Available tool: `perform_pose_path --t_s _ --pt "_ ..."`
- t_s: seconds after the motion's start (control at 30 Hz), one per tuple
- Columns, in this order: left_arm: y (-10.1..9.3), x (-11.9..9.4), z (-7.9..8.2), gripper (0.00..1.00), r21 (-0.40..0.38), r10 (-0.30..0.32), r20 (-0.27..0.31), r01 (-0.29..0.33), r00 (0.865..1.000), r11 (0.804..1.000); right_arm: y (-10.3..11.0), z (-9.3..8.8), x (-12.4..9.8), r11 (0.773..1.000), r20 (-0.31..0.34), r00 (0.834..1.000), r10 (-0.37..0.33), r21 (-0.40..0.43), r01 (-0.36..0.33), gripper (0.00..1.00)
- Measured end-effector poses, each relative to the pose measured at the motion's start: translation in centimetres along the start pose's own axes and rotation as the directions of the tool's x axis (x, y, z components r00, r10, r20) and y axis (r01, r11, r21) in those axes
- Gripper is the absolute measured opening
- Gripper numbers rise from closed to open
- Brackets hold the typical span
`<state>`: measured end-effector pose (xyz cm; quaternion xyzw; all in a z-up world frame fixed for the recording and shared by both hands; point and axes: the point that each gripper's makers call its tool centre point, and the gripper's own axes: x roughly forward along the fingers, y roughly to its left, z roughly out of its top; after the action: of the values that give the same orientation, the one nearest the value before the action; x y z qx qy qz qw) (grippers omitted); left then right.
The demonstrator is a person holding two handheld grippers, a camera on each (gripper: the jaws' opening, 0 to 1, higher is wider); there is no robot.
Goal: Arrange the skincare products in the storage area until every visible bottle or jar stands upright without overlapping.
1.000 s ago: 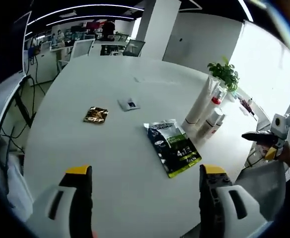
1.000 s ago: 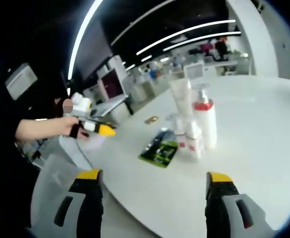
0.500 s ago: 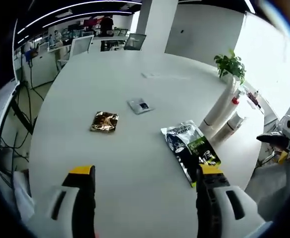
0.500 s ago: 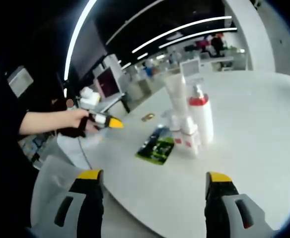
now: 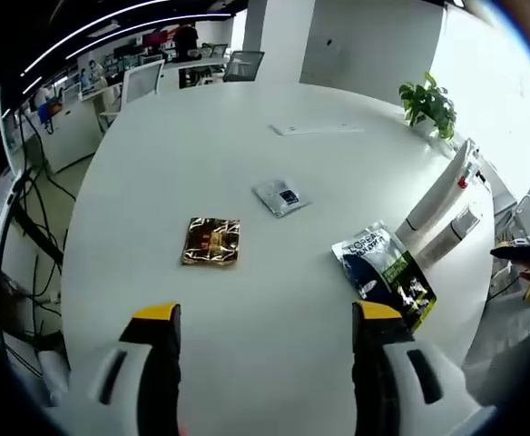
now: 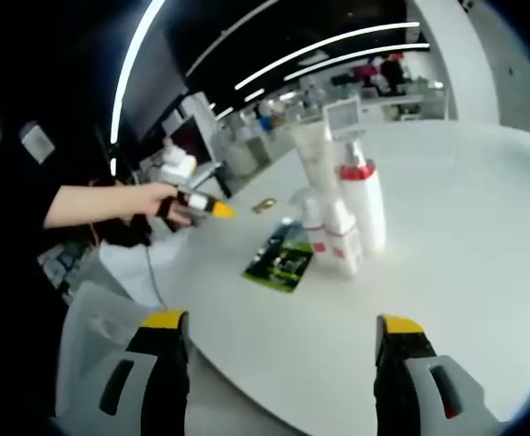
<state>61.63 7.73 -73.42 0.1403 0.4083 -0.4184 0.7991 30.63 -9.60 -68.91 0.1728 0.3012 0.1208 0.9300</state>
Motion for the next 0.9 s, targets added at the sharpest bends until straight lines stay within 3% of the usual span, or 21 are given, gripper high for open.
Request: perform_pose_path --t_s 0.53,0.9 --pt "1.6 2.9 1.3 0.69 0.040 -0.010 -0.055 0.013 0.998 0.999 -0.5 -0.5 0.1 1.000 -0.021 1.000 -0.019 0.017 0.020 0.87" --pt "3.9 5.2 1.9 0.67 0.063 0.016 -0.100 -0.010 0.995 0.998 -0.9 -0.8 0.2 0.999 -0.034 0.999 -0.029 0.034 0.030 0.87"
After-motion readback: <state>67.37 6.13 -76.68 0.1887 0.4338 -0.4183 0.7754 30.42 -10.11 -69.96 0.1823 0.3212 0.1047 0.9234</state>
